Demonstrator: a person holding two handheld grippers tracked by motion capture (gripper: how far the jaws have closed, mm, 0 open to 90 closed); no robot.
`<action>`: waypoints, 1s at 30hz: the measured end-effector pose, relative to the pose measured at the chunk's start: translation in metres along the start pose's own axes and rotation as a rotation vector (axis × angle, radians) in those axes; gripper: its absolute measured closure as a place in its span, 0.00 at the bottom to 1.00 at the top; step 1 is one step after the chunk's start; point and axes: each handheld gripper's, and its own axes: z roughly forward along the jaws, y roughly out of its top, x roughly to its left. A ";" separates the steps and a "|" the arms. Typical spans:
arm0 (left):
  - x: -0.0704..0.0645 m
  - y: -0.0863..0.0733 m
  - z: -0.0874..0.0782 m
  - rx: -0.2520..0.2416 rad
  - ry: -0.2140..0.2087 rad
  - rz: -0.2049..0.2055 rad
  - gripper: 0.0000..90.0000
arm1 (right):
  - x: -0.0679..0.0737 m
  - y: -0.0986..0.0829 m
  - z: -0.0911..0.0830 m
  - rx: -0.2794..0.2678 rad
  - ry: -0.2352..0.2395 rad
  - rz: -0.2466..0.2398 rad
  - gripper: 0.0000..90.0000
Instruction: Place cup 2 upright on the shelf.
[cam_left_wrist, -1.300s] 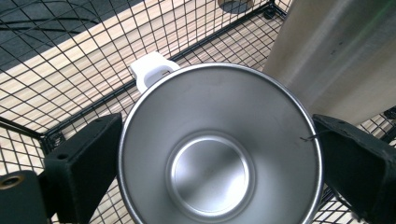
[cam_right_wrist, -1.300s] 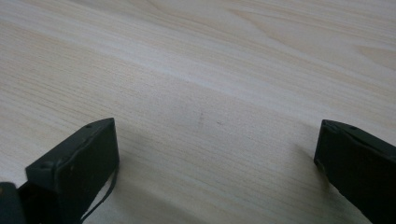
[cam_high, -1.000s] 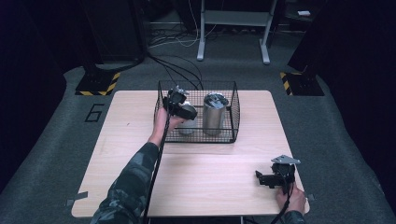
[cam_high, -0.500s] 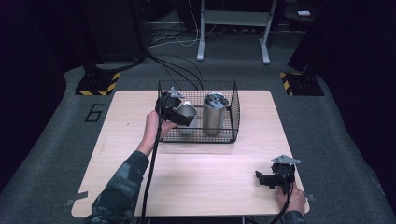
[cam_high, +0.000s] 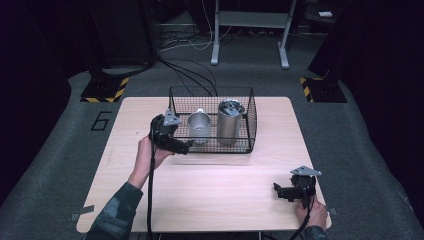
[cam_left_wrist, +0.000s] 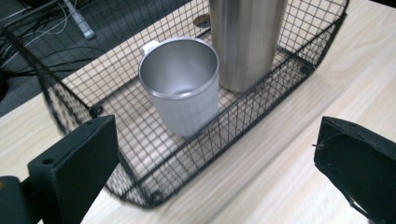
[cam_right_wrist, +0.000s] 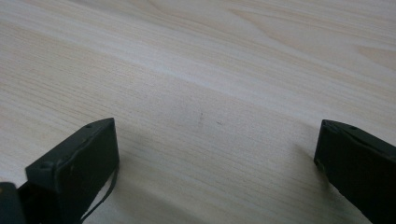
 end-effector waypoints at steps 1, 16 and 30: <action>-0.001 -0.004 -0.004 -0.008 0.003 -0.005 0.00 | 0.000 0.000 0.000 0.001 0.001 0.000 0.00; -0.016 -0.090 -0.031 0.040 0.110 -0.038 0.00 | 0.000 0.000 0.000 0.001 -0.002 -0.001 0.00; -0.008 -0.187 -0.020 0.099 0.149 -0.218 0.00 | 0.001 0.000 0.000 0.001 -0.003 0.000 0.00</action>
